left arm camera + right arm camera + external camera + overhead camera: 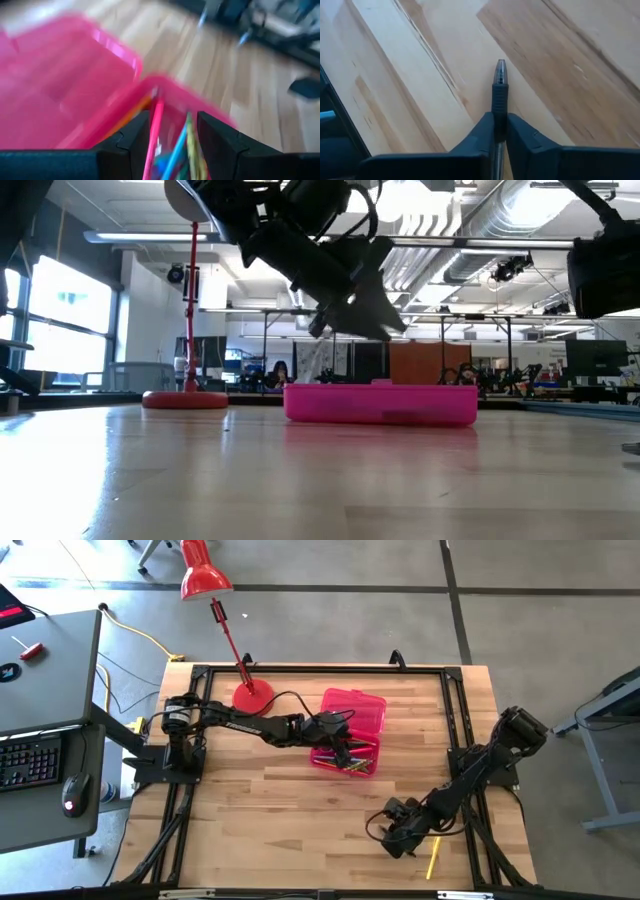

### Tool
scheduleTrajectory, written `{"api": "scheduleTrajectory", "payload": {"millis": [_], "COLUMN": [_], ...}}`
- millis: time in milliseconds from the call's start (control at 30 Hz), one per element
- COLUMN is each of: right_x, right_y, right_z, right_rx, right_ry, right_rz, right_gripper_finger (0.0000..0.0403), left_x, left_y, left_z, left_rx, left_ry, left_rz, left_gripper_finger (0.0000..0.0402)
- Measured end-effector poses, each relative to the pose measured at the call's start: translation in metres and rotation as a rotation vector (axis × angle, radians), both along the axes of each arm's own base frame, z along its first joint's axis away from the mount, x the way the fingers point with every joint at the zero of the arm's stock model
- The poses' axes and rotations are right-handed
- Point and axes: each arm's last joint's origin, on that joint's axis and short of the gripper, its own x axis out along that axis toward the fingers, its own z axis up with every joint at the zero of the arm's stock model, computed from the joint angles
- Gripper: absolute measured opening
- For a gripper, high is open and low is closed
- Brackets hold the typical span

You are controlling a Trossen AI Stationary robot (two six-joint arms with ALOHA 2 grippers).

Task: Pick & place school supplies into a supply box
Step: Put the black pen into the red supply box

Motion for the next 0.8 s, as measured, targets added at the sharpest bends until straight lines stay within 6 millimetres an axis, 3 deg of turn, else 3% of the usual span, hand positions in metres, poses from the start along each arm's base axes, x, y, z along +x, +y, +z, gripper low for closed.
{"api": "scheduleTrajectory", "payload": {"millis": [100,333,433,567,667,800], "right_x": [0.001,0.013,0.026,0.042,0.052,0.064], "right_y": [0.000,-0.019,-0.042,-0.082,-0.116,-0.150], "right_z": [0.002,0.021,0.036,0.060,0.075,0.087], "right_rx": [-0.009,-0.078,-0.168,-0.320,-0.462,-0.605], "right_ry": [-0.033,-0.140,-0.242,-0.376,-0.435,-0.373], "right_rz": [0.015,0.028,0.013,-0.005,-0.014,0.013], "right_gripper_finger": [0.0006,0.0010,0.0004,0.0001,0.0000,0.0000], "left_x": [-0.012,-0.060,-0.080,-0.098,-0.108,-0.109], "left_y": [0.000,-0.001,-0.002,-0.003,-0.004,-0.004], "left_z": [0.014,0.080,0.109,0.133,0.143,0.144], "left_rx": [-0.009,0.047,0.072,0.090,0.092,0.094], "left_ry": [0.046,0.079,0.019,-0.052,-0.072,-0.074], "left_rz": [0.012,0.072,0.076,0.072,0.072,0.075], "left_gripper_finger": [0.0195,0.0195,0.0195,0.0195,0.0195,0.0195]}}
